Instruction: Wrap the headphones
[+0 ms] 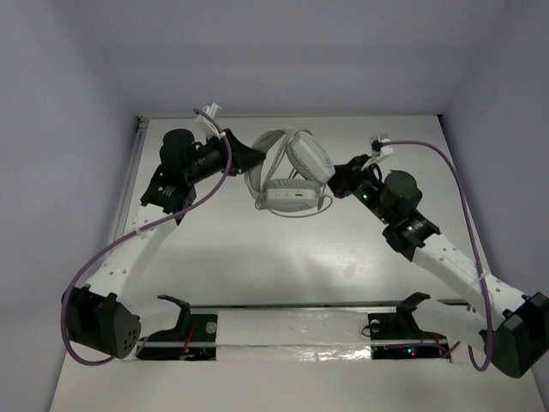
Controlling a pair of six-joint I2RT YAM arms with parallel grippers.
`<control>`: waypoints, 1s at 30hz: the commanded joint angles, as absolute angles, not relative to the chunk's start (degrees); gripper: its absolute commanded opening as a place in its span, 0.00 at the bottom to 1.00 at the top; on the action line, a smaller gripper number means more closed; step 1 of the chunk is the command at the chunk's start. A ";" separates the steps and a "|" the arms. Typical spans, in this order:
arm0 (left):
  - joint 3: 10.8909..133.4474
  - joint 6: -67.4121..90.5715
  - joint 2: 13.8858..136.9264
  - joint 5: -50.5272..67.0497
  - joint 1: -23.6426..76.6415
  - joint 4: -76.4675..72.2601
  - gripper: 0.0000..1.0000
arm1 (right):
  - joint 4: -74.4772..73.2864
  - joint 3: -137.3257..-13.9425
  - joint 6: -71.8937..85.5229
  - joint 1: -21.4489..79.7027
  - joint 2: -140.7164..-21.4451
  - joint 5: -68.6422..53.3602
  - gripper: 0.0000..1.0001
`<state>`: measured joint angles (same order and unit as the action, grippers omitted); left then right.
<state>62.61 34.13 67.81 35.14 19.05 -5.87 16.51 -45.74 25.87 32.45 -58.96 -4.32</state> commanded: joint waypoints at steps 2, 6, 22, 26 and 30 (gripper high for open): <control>62.32 46.13 65.57 25.94 18.46 -22.14 0.00 | 23.27 -41.14 31.89 31.90 -58.27 -10.63 0.00; 57.66 50.53 66.09 19.00 18.46 -25.92 0.00 | 29.26 -38.06 36.91 32.60 -59.06 -12.22 0.00; 54.06 54.23 69.52 4.67 20.13 -25.41 0.00 | 29.53 -38.14 36.83 40.07 -67.58 -17.84 0.02; 53.18 54.23 69.87 1.77 21.35 -24.88 0.00 | 30.32 -39.46 36.65 44.11 -71.18 -15.30 0.03; 52.30 53.44 69.87 -4.46 24.07 -23.64 0.00 | 33.65 -38.59 38.83 46.66 -74.26 -10.83 0.04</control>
<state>51.31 48.40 71.31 6.24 23.49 -14.55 31.33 -38.59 37.12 44.12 -73.28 -12.14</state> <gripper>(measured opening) 0.110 0.049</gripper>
